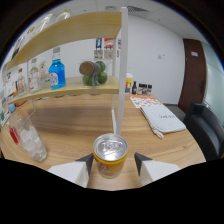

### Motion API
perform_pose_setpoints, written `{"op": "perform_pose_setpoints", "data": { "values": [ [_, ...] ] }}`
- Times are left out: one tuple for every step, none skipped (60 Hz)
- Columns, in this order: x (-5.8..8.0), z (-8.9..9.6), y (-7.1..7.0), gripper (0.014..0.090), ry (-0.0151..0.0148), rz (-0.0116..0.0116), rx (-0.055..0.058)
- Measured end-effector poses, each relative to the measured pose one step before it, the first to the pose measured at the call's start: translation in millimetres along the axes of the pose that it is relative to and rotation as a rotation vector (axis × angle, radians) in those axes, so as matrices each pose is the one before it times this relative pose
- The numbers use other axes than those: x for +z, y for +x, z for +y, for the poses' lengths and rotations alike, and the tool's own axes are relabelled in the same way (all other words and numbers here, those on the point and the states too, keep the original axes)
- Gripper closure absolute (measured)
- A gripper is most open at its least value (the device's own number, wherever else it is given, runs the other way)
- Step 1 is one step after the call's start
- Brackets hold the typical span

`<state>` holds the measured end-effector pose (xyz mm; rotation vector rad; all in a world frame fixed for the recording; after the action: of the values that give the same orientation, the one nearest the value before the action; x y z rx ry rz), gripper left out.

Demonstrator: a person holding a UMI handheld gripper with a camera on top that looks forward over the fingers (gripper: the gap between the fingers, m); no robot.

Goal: Make me a cup of Vodka Sunrise.

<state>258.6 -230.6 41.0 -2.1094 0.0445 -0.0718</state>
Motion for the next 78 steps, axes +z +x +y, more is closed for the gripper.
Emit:
{"op": "perform_pose_setpoints", "data": {
  "values": [
    [-2.79,-1.18,0.31,0.0252,-0.00166,0.00365,-0.0015],
    [-3.02,-1.47,0.11,0.0218,0.0002,0.00281,-0.0012],
    [-3.34,-2.29,0.17,0.0188,0.00302,0.00233,-0.0009],
    [-3.99,-3.09,0.64,0.018,0.00538,0.00484,-0.0001],
    [-4.35,-3.62,0.0,0.0182,0.0079,0.00325,0.0006],
    [-4.48,-3.94,-0.37,0.0188,0.0083,0.00085,0.0004],
    [-4.71,-4.02,-0.24,0.0187,0.00794,0.00223,0.0002],
    [-4.65,-4.16,-0.32,0.0189,0.00726,0.0026,-0.0011],
    [-4.98,-4.22,-0.37,0.0188,0.00644,0.00151,-0.0018],
    [-6.14,-5.37,-1.53,0.0187,0.00455,0.00022,-0.0015],
    [-5.71,-4.76,-1.06,0.0187,0.0083,0.00053,-0.0008],
    [-5.24,-4.75,-1.02,0.0187,0.00913,0.00022,0.0008],
    [-5.4,-5.17,-1.46,0.0187,0.00952,0.00063,0.0012],
    [-5.89,-5.49,-1.8,0.0185,0.00891,0.00127,0.0016],
    [-5.8,-5.6,-1.87,0.0184,0.0092,0.00145,0.0026],
    [-5.71,-5.65,-2.46,0.0186,0.00933,0.00039,0.003],
    [-6.11,-5.82,-3.29,0.0186,0.00968,-0.00198,0.003],
    [-5.98,-5.79,-3.68,0.0187,0.0096,-0.00267,0.0026],
    [-5.69,-6.18,-3.74,0.0187,0.00832,-0.00184,0.0021],
    [-5.08,-5.04,-4.86,0.0185,0.00724,-0.00197,0.0025],
    [-5.76,-4.79,-4.35,0.0184,0.00623,-0.00367,0.0024],
    [-5.03,-5.16,-4.57,0.0184,0.00468,-0.00268,0.0009],
    [-4.62,-4.57,-5.52,0.0186,0.00563,-0.00292,0.0026],
    [-4.49,-3.59,-5.41,0.0187,0.00386,-0.00266,0.0036],
    [-3.97,-2.7,-5.67,0.0183,0.003,-0.00253,0.0046],
    [-3.87,-2.3,-6.12,0.0184,0.00267,-0.0041,0.0049],
    [-3.23,-2.2,-7.04,0.0184,0.00398,-0.00762,0.0043],
    [-3.07,-1.97,-7.58,0.0187,0.00472,-0.01012,0.0035],
    [-2.64,-1.26,-7.8,0.0186,0.00386,-0.01052,0.0028],
    [-2.2,-0.3,-7.5,0.0232,0.00212,-0.00879,0.0023],
    [-1.83,0.1,-6.94,0.0233,0.00168,-0.00729,0.002],
    [-1.08,1.49,-7.78,0.0187,0.00502,-0.00704,0.0033],
    [-1.01,1.0,-7.24,0.0187,0.00171,-0.00812,0.0014],
    [-0.46,1.3,-7.31,0.0186,0.00158,-0.00895,0.0002],
    [-1.35,1.64,-7.33,0.0186,-0.00112,-0.00656,-0.0023],
    [-0.04,2.48,-6.48,0.0189,-0.00027,-0.00503,-0.0018],
    [0.16,2.75,-5.98,0.0186,-0.00139,-0.00307,-0.0018],
    [0.19,2.93,-5.86,0.0185,-0.00172,-0.00266,-0.0006],
    [0.35,2.72,-5.69,0.0183,-0.00158,-0.00239,0.0004],
    [0.35,2.74,-5.83,0.0184,-0.00117,-0.00295,0.001],
    [0.59,2.53,-5.76,0.0182,-0.0015,-0.00378,0.0013],
    [1.69,2.89,-5.18,0.0183,-0.00138,-0.00461,0.002],
    [1.08,2.69,-4.84,0.0182,-0.00571,-0.00197,0.0023],
    [1.39,2.99,-4.93,0.018,-0.00764,-0.00208,0.003],
    [1.09,3.63,-5.81,0.0181,-0.00684,-0.00477,0.0045],
    [1.38,2.12,-5.64,0.018,-0.0097,-0.00772,0.0027],
    [1.56,1.41,-5.84,0.0182,-0.00714,-0.00733,0.0006],
    [1.33,0.0,-4.83,0.018,-0.00486,-0.0061,0.0004],
    [1.42,-1.03,-4.4,0.0179,-0.00111,-0.00445,0.0002],
    [1.79,-2.39,-4.3,0.0178,0.00265,-0.00333,-0.0002],
    [1.71,-3.09,-4.13,0.0178,0.00474,-0.0027,-0.0005],
    [2.12,-3.34,-3.93,0.0218,0.00555,-0.00198,-0.0011],
    [2.59,-3.67,-3.65,0.0178,0.00626,-0.00013,-0.0014],
    [3.06,-4.11,-3.45,0.0178,0.00655,0.00129,-0.0016],
    [3.23,-4.46,-3.56,0.0178,0.00427,0.00217,-0.0005],
    [3.14,-4.15,-3.46,0.0181,0.00788,0.00234,0.0001],
    [3.66,-4.18,-4.32,0.0184,0.00725,-0.00066,0.0015],
    [4.02,-4.31,-4.46,0.0188,0.00631,-0.00337,0.002],
    [4.89,-4.54,-3.74,0.0192,0.00577,-0.00452,0.0021],
    [4.51,-4.35,-3.37,0.019,0.00597,-0.00119,0.0027],
    [4.92,-4.14,-3.44,0.019,0.00637,0.00007,0.0025],
    [5.07,-3.89,-3.32,0.0188,0.00622,0.00095,0.0021],
    [5.17,-3.56,-3.17,0.019,0.00588,0.00119,0.0009],
    [5.39,-3.38,-3.28,0.0191,0.00525,0.00015,0.0001],
    [5.59,-3.25,-3.27,0.019,0.00498,-0.00047,0.0001],
    [5.44,-2.81,-2.91,0.019,0.00518,-0.00075,0.0002],
    [5.94,-2.79,-3.14,0.0191,0.00479,-0.00055,-0.0002],
    [6.03,-2.73,-3.02,0.019,0.00398,-0.00059,-0.0008],
    [5.93,-2.29,-2.7,0.019,0.00324,-0.00073,-0.0013],
    [5.7,-2.39,-2.48,0.0191,0.00345,0.00079,-0.002],
    [6.01,-1.78,-2.25,0.0192,0.00283,0.00038,-0.0025],
    [5.93,-1.47,-1.93,0.0193,0.00234,0.00062,-0.003],
    [6.07,-1.21,-1.65,0.0198,0.00191,0.00121,-0.0032],
    [5.82,-1.06,-1.7,0.0201,0.00149,0.00168,-0.0036],
    [5.56,-0.64,-1.36,0.021,0.00144,0.0018,-0.0035],
    [6.06,-0.13,-1.6,0.0215,0.00081,0.00113,-0.0026],
    [5.38,-0.28,-1.45,0.0227,-0.00165,0.00026,-0.0018],
    [5.35,-0.09,-1.88,0.0238,-0.002,-0.0014,-0.0008]
  ]
}}
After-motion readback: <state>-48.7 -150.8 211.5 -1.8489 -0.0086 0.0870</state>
